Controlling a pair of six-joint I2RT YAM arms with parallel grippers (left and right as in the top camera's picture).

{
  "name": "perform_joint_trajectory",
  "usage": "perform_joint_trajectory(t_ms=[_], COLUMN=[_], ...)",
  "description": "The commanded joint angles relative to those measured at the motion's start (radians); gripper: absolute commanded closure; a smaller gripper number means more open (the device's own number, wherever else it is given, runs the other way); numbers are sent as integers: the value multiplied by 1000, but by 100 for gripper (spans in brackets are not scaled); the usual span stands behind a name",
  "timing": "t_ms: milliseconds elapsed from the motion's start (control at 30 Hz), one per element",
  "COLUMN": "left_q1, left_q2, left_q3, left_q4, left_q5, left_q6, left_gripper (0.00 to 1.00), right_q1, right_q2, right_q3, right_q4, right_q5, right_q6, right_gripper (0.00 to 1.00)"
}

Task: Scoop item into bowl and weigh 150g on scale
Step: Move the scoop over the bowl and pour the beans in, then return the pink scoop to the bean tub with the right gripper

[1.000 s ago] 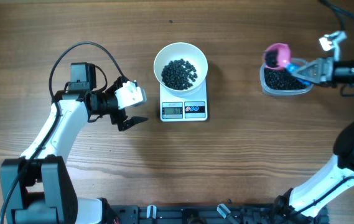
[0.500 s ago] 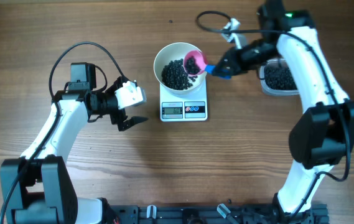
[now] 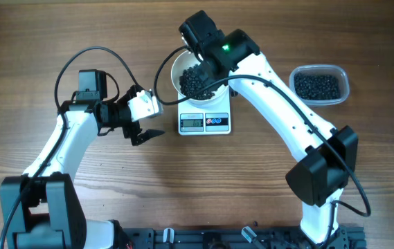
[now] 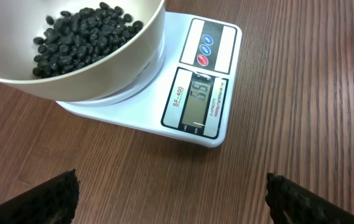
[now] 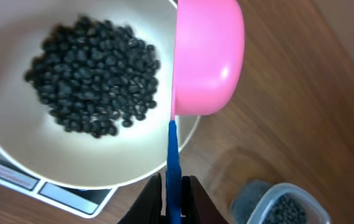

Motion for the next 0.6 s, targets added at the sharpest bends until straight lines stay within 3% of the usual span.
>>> perform_joint_trajectory(t_ms=[0,133,267,433,567], left_q1=[5,5,5,5,5], left_q2=[-20,-20,-20,-20,-20], left_q3=[-3,-3,-3,-3,-3], left_q4=[0,0,0,0,0], left_q5=[23,23,23,23,23], left_q6=[19,19,19,19,19], left_gripper=[0,0,0,0,0], right_q1=[-6,-82,-289,-601,-753], right_q2=[9,-24,-150,-208,-169], right_q3=[24,24,24,21,-1], right_q4=[6,10,-10,-217,-346], right_q5=[-40,-270,-579,-592,-488], right_q6=[-10,-7,-6,-79,-142], right_gripper=[96,96,96,96,96])
